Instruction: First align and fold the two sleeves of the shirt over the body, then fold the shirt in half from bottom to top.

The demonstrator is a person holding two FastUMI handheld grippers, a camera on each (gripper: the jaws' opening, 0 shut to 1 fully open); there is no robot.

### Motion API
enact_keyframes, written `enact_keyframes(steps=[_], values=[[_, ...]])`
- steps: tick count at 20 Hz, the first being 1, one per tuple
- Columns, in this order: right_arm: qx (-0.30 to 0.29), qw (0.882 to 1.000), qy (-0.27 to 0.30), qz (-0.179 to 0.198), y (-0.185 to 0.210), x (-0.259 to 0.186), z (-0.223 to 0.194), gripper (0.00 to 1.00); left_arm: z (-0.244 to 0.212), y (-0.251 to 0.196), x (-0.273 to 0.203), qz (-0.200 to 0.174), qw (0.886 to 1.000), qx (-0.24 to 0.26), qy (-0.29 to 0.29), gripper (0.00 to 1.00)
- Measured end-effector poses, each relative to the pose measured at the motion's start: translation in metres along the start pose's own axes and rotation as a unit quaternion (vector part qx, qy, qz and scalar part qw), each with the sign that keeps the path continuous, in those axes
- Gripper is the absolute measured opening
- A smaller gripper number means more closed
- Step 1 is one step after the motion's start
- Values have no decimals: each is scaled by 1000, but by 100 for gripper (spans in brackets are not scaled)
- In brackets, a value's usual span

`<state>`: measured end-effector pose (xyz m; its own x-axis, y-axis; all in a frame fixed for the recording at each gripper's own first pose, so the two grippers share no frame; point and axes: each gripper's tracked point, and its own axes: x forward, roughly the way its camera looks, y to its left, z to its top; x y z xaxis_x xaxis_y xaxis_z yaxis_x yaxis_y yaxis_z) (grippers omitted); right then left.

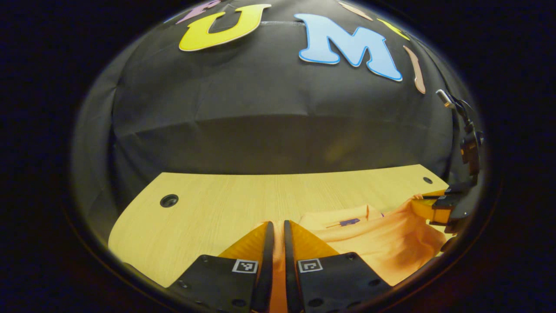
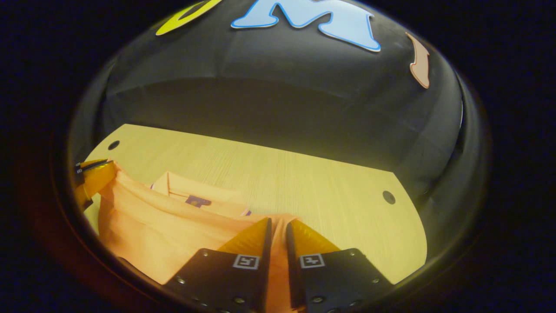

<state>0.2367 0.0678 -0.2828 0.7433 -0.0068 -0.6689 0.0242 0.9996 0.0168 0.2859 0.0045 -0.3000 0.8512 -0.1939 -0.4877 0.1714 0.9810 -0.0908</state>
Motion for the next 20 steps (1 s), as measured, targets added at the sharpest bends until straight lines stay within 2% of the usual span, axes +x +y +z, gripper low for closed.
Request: enact_keyframes(steps=[4, 6, 7, 8, 9, 11, 13, 14, 15, 20], values=[[-7, 1000, -22, 12, 4, -22, 12, 43, 10, 5, -19, 6, 1000, 7, -7, 45], [-5, 999, -39, 17, 3, -38, 22, 64, 20, 2, -33, 5, 1000, 9, -19, 56], [-3, 999, -50, 18, 2, -47, 28, 69, 25, 1, -40, 5, 1000, 13, -27, 59], [-4, 998, -59, 18, 1, -54, 32, 87, 31, -1, -49, 4, 999, 17, -37, 60], [-5, 998, -68, 15, -2, -65, 35, 96, 36, -2, -56, 3, 999, 19, -46, 70], [-4, 996, -88, 11, -7, -85, 44, 97, 46, -3, -71, 5, 998, 18, -61, 82], [3, 994, -106, 12, -9, -107, 50, 97, 54, -6, -87, 5, 997, 9, -74, 87], [7, 993, -116, 13, -9, -118, 55, 97, 58, -7, -96, 4, 997, 4, -79, 87], [8, 992, -128, 13, -12, -130, 59, 97, 62, -8, -104, 5, 996, 2, -86, 92], [0, 982, -189, 7, -21, -191, 78, 96, 77, -18, -144, 6, 994, 0, -112, 94]])
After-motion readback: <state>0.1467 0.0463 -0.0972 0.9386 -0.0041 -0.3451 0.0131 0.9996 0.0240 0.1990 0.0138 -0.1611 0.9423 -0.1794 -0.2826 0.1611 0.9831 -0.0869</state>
